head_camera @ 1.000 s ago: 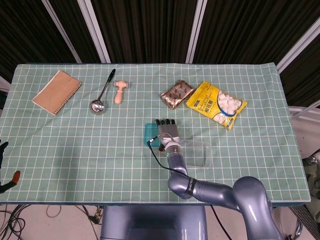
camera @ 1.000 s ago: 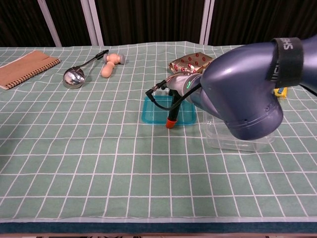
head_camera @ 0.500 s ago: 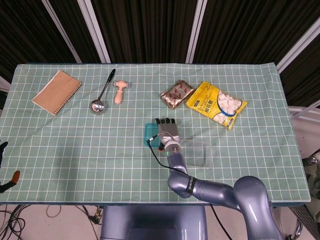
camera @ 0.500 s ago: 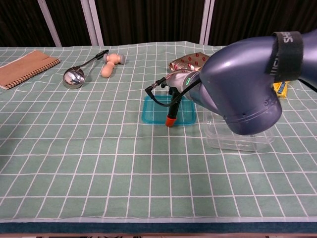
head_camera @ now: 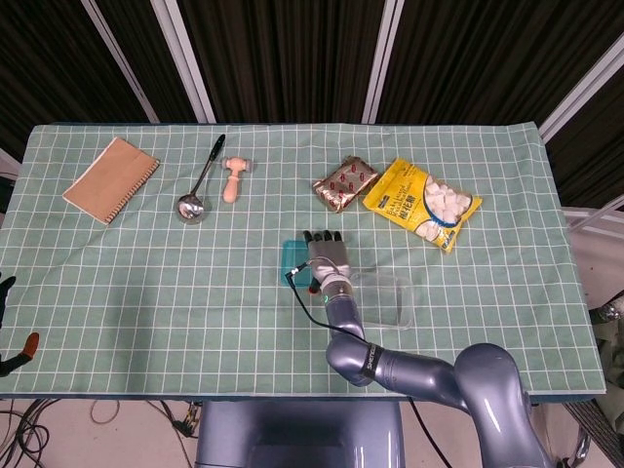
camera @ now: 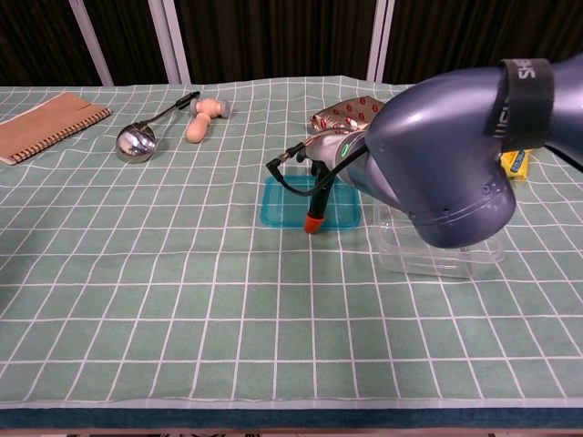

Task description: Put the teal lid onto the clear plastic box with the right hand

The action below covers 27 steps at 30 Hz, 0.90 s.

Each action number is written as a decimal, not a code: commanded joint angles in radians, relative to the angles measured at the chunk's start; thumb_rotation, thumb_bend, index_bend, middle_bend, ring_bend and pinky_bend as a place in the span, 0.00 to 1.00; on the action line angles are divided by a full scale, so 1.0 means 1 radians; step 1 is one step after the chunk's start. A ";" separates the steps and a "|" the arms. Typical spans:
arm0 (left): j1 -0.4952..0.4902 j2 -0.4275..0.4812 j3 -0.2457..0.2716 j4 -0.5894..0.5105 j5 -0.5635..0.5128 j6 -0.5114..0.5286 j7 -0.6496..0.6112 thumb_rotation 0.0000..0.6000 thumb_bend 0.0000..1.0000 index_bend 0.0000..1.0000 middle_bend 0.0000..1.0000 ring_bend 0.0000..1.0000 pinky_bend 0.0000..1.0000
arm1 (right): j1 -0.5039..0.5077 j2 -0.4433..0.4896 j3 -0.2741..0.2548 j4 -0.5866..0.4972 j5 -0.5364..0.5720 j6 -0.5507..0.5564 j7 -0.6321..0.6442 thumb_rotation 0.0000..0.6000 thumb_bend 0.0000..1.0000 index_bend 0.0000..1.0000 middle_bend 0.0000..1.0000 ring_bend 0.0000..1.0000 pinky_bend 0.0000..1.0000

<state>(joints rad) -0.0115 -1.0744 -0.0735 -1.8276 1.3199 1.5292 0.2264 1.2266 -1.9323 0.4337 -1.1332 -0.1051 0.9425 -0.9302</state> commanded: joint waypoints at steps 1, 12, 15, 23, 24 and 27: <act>0.000 0.000 -0.001 0.000 -0.001 0.000 -0.001 1.00 0.32 0.08 0.00 0.00 0.00 | 0.000 -0.002 0.000 0.004 0.000 -0.002 0.000 1.00 0.10 0.00 0.18 0.00 0.00; 0.000 0.001 -0.001 -0.001 -0.003 -0.002 -0.001 1.00 0.32 0.08 0.00 0.00 0.00 | -0.002 -0.010 -0.007 0.022 0.002 -0.010 -0.006 1.00 0.10 0.00 0.19 0.00 0.00; -0.001 0.000 0.000 -0.001 -0.003 -0.002 0.000 1.00 0.32 0.08 0.00 0.00 0.00 | -0.003 -0.013 -0.012 0.025 -0.001 -0.012 -0.010 1.00 0.10 0.00 0.20 0.00 0.00; 0.000 0.000 0.000 -0.001 -0.003 -0.001 -0.002 1.00 0.32 0.08 0.00 0.00 0.00 | -0.004 -0.020 -0.017 0.037 0.009 -0.021 -0.022 1.00 0.10 0.00 0.21 0.00 0.00; 0.000 0.000 0.000 -0.001 -0.003 -0.001 -0.002 1.00 0.32 0.08 0.00 0.00 0.00 | -0.003 -0.021 -0.017 0.038 0.010 -0.022 -0.024 1.00 0.10 0.00 0.22 0.00 0.00; 0.000 0.001 0.000 -0.001 -0.003 -0.002 -0.002 1.00 0.32 0.08 0.00 0.00 0.00 | -0.003 -0.021 -0.013 0.041 0.010 -0.025 -0.022 1.00 0.10 0.00 0.24 0.00 0.00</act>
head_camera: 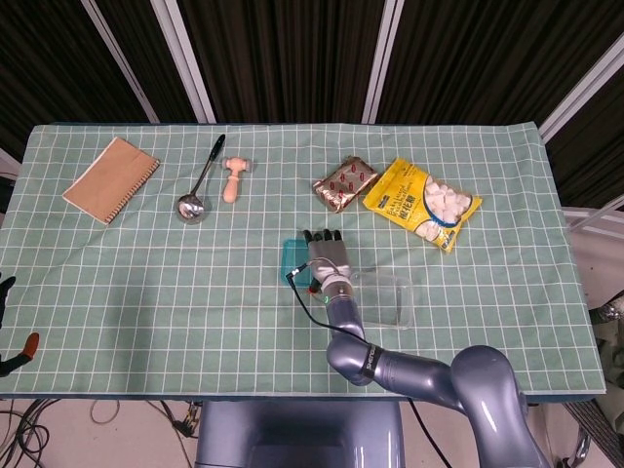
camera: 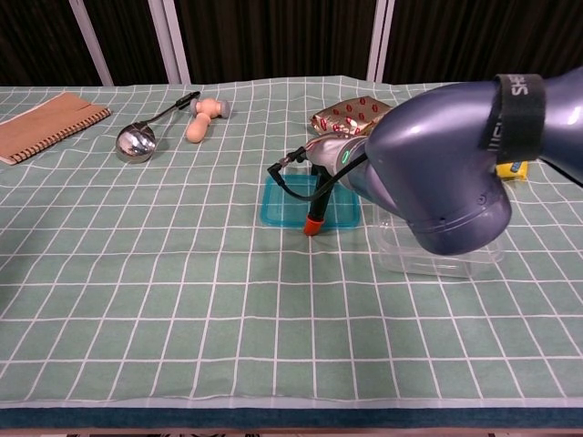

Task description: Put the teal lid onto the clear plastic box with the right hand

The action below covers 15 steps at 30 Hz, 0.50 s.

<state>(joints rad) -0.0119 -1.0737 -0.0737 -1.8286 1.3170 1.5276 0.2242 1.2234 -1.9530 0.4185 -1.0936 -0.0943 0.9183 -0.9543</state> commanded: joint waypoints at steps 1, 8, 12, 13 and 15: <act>0.000 0.000 0.000 0.000 -0.001 0.000 0.000 1.00 0.32 0.08 0.00 0.00 0.00 | 0.000 0.000 0.002 0.003 -0.002 -0.002 0.002 1.00 0.10 0.00 0.24 0.00 0.00; 0.000 0.000 -0.001 0.001 -0.003 0.000 0.002 1.00 0.32 0.08 0.00 0.00 0.00 | 0.000 0.000 -0.001 0.010 -0.003 -0.008 -0.005 1.00 0.10 0.00 0.31 0.00 0.00; -0.001 -0.001 -0.001 0.002 -0.003 0.000 0.002 1.00 0.32 0.08 0.00 0.00 0.00 | -0.003 0.002 0.002 0.004 -0.029 -0.004 0.014 1.00 0.11 0.00 0.33 0.00 0.00; -0.001 -0.001 -0.001 0.002 -0.003 0.000 0.002 1.00 0.32 0.08 0.00 0.00 0.00 | -0.004 0.003 0.001 0.001 -0.033 -0.004 0.016 1.00 0.12 0.00 0.34 0.00 0.00; -0.001 -0.001 -0.001 0.002 -0.003 0.000 0.002 1.00 0.32 0.08 0.00 0.00 0.00 | -0.006 0.004 0.000 -0.002 -0.038 -0.002 0.018 1.00 0.13 0.00 0.36 0.00 0.00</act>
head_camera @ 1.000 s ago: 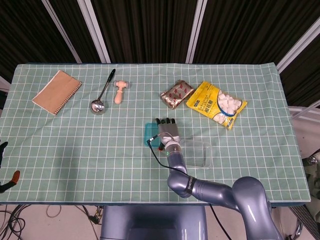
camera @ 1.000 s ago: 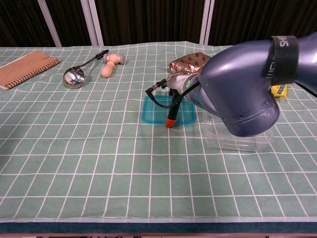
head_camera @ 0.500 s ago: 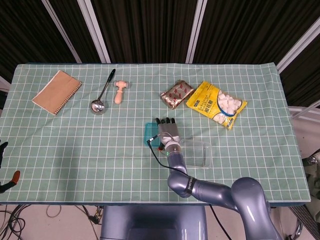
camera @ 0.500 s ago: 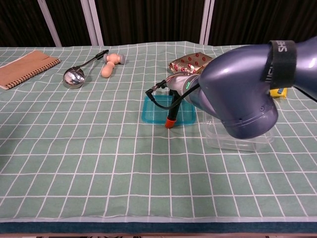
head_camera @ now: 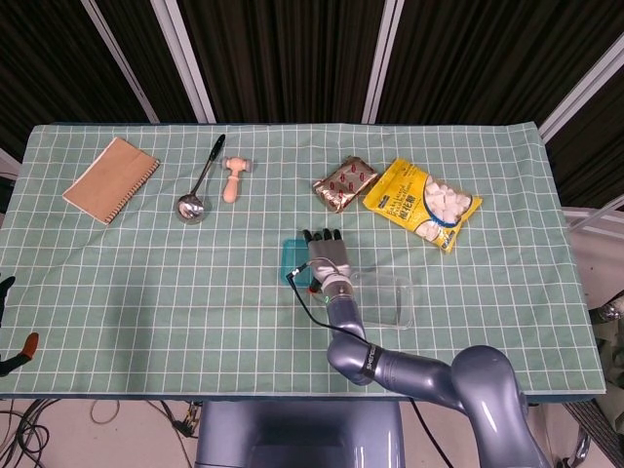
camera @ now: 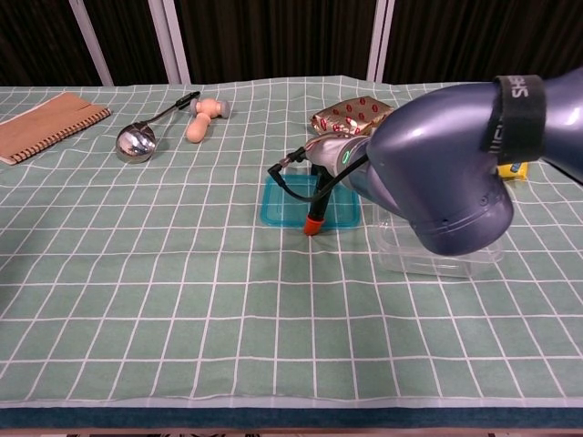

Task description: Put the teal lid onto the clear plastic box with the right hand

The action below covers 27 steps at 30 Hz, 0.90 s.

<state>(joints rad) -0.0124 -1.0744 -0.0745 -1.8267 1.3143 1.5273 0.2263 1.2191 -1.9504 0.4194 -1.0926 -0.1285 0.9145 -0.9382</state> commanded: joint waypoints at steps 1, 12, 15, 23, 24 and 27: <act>0.000 0.000 0.000 0.000 0.000 0.000 0.000 1.00 0.32 0.08 0.00 0.00 0.00 | -0.002 0.002 -0.002 -0.004 -0.004 0.002 0.002 1.00 0.14 0.00 0.37 0.00 0.00; 0.000 0.001 -0.001 0.000 -0.002 0.000 -0.002 1.00 0.32 0.08 0.00 0.00 0.00 | -0.010 -0.004 -0.005 0.003 -0.038 0.000 0.028 1.00 0.21 0.00 0.45 0.06 0.00; 0.000 0.001 0.000 0.001 -0.002 -0.001 -0.002 1.00 0.32 0.08 0.00 0.00 0.00 | -0.011 -0.003 -0.006 0.002 -0.036 0.001 0.025 1.00 0.21 0.00 0.45 0.06 0.00; 0.000 0.001 0.000 0.000 -0.002 -0.001 -0.002 1.00 0.32 0.08 0.00 0.00 0.00 | -0.014 0.012 -0.003 -0.023 -0.031 0.007 0.020 1.00 0.21 0.00 0.48 0.09 0.00; 0.000 0.001 0.000 0.001 -0.002 -0.001 -0.002 1.00 0.32 0.08 0.00 0.00 0.00 | -0.015 0.014 -0.002 -0.027 -0.035 0.009 0.023 1.00 0.21 0.00 0.48 0.09 0.00; 0.001 0.000 0.000 0.001 -0.001 0.000 -0.002 1.00 0.32 0.08 0.00 0.00 0.00 | -0.018 0.019 -0.002 -0.039 -0.041 0.012 0.029 1.00 0.21 0.00 0.48 0.09 0.00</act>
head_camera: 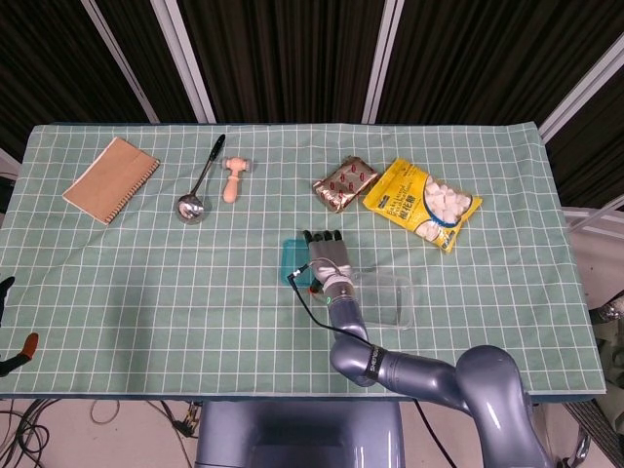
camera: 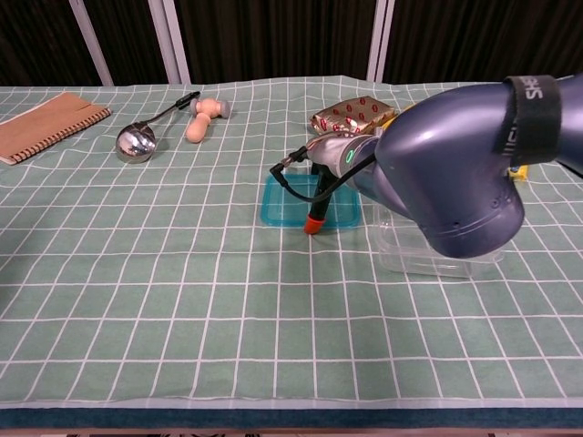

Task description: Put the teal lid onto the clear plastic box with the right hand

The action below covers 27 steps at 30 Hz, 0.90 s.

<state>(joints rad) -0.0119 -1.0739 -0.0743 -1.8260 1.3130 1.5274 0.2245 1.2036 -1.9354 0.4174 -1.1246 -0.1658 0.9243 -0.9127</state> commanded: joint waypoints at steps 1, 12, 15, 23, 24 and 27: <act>0.000 0.000 0.000 0.000 0.000 0.000 0.000 1.00 0.32 0.08 0.00 0.00 0.00 | -0.003 0.006 0.000 -0.012 -0.005 0.005 0.005 1.00 0.21 0.00 0.48 0.09 0.00; 0.001 0.000 0.000 -0.001 0.000 0.002 0.001 1.00 0.32 0.08 0.00 0.00 0.00 | -0.007 0.017 0.001 -0.036 -0.010 0.017 0.017 1.00 0.21 0.00 0.48 0.09 0.00; 0.000 0.000 0.000 -0.001 -0.001 0.000 0.001 1.00 0.32 0.08 0.00 0.00 0.00 | -0.008 0.020 0.004 -0.037 -0.018 0.016 0.025 1.00 0.21 0.00 0.48 0.09 0.00; 0.000 -0.002 0.000 0.001 0.002 0.002 0.002 1.00 0.32 0.08 0.00 0.00 0.00 | -0.016 0.059 0.017 -0.086 -0.023 0.039 0.036 1.00 0.21 0.00 0.48 0.09 0.00; 0.001 -0.002 0.001 0.001 0.003 0.002 0.003 1.00 0.32 0.08 0.00 0.00 0.00 | -0.018 0.069 0.019 -0.104 -0.022 0.047 0.035 1.00 0.21 0.00 0.48 0.09 0.00; 0.001 -0.003 0.002 0.002 0.006 0.004 0.002 1.00 0.32 0.08 0.00 0.00 0.00 | -0.021 0.094 0.024 -0.142 -0.017 0.064 0.032 1.00 0.21 0.00 0.48 0.09 0.00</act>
<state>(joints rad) -0.0106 -1.0770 -0.0727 -1.8236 1.3187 1.5319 0.2268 1.1851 -1.8558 0.4363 -1.2499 -0.1849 0.9765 -0.8791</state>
